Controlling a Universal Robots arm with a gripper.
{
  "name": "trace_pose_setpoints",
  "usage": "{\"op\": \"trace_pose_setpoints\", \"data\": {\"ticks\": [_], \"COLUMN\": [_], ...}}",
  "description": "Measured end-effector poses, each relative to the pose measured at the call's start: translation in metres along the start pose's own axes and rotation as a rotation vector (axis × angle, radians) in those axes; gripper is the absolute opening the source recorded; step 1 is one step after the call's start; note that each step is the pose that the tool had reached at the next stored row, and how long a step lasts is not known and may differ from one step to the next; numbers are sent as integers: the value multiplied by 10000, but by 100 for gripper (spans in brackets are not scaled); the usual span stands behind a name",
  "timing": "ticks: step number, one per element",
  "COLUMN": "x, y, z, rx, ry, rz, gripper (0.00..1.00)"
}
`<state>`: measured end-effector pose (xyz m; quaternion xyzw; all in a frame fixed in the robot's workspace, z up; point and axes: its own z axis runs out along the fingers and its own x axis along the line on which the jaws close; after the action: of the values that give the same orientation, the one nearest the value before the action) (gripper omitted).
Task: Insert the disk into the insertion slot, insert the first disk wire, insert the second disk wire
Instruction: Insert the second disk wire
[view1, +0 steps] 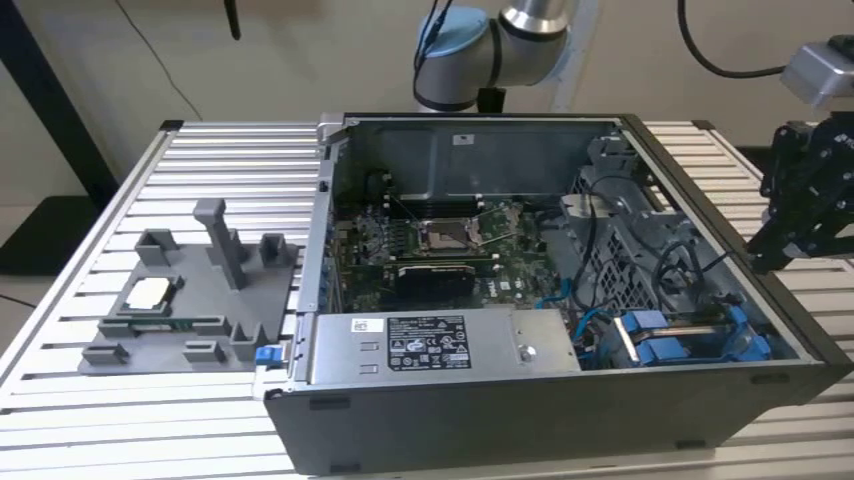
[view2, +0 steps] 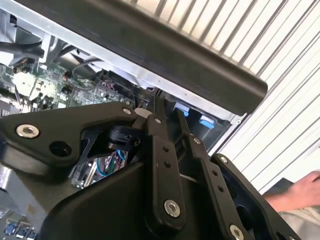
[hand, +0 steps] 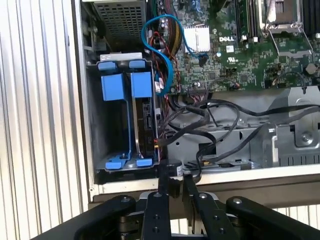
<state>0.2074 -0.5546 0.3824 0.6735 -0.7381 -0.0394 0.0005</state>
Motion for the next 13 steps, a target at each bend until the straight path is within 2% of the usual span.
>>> {"op": "trace_pose_setpoints", "data": {"ticks": [1,7,8,9,13], "x": [1,2,2,2,2], "y": [0,-2,-2,-2,-2], "z": [9,29,31,32,33], "rx": [-27,-31,-32,-31,-32], "ry": [5,2,-1,-2,-3], "rz": [2,2,1,1,2], "gripper": [26,26,24,17,16]}}
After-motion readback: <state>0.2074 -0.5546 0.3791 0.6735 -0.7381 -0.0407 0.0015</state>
